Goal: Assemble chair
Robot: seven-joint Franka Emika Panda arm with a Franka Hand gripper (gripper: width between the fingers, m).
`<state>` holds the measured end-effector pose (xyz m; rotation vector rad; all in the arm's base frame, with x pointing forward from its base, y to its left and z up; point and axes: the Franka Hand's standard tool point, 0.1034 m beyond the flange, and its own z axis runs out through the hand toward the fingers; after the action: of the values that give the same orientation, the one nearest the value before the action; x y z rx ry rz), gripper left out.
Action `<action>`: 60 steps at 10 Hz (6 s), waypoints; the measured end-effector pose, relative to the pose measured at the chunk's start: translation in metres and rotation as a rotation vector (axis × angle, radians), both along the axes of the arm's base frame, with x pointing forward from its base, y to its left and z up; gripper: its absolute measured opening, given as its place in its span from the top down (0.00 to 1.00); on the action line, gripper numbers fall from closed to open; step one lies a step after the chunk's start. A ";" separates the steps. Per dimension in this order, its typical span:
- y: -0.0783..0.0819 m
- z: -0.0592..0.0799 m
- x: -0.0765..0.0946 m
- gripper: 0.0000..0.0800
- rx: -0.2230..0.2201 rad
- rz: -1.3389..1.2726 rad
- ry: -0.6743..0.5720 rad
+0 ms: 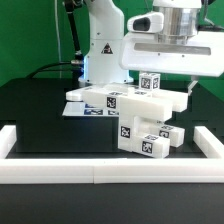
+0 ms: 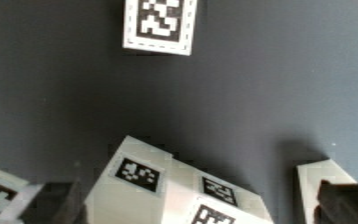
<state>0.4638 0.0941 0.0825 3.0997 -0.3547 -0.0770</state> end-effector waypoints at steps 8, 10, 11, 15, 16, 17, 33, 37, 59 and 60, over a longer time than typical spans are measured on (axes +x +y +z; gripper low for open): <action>-0.018 -0.002 0.024 0.19 -0.012 0.013 -0.018; -0.019 -0.002 0.026 0.19 -0.013 0.010 -0.020; -0.016 -0.001 0.022 0.19 -0.009 0.009 -0.013; 0.004 0.013 -0.007 0.19 0.018 0.044 -0.006; 0.013 0.012 -0.020 0.19 0.022 0.056 -0.002; 0.022 0.010 -0.031 0.19 0.024 0.069 -0.002; -0.009 -0.009 -0.039 0.19 0.052 0.047 0.015; -0.014 -0.007 -0.042 0.19 0.050 -0.026 0.016; 0.004 -0.043 -0.062 0.19 0.014 -0.142 0.018; 0.004 -0.046 -0.063 0.19 0.009 -0.140 0.021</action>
Offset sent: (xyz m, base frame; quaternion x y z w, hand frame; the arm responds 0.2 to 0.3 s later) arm 0.0186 -0.0105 0.0005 0.0042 0.0061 -0.0231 0.9997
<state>0.4004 0.0983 0.0366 3.0764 -0.5726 -0.1142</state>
